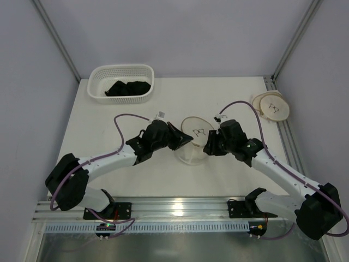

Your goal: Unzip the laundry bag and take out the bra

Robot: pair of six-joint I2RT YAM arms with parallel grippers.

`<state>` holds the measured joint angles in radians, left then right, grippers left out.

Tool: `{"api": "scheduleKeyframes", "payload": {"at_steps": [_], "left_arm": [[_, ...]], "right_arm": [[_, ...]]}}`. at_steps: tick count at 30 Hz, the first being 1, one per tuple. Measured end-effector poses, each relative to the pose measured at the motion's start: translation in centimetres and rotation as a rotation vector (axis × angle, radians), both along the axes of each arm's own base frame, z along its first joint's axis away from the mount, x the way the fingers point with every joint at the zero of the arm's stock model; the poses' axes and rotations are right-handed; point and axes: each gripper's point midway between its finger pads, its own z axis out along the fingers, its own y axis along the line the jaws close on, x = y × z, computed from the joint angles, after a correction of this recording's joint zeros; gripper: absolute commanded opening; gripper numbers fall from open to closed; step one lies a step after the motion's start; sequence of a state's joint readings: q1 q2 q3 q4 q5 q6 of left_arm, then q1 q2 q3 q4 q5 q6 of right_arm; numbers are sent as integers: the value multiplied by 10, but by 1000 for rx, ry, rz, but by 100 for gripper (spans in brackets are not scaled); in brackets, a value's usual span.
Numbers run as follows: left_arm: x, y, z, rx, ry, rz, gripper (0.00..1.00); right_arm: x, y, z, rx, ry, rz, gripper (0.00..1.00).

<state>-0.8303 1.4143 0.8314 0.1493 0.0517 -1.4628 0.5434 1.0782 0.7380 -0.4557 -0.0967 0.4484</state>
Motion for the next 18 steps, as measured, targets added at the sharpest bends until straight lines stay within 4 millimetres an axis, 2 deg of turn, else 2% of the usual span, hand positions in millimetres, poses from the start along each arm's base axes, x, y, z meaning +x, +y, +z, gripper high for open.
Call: {"api": "scheduleKeyframes", "payload": {"at_steps": [2, 6, 18], "left_arm": [[-1, 1, -3, 6, 6, -2, 0], [-4, 3, -9, 16, 17, -5, 0], [-7, 1, -10, 13, 22, -27, 0]], "right_arm": [[1, 0, 5, 8, -17, 0, 39], [3, 2, 13, 24, -49, 7, 5], [3, 4, 12, 27, -40, 11, 4]]}}
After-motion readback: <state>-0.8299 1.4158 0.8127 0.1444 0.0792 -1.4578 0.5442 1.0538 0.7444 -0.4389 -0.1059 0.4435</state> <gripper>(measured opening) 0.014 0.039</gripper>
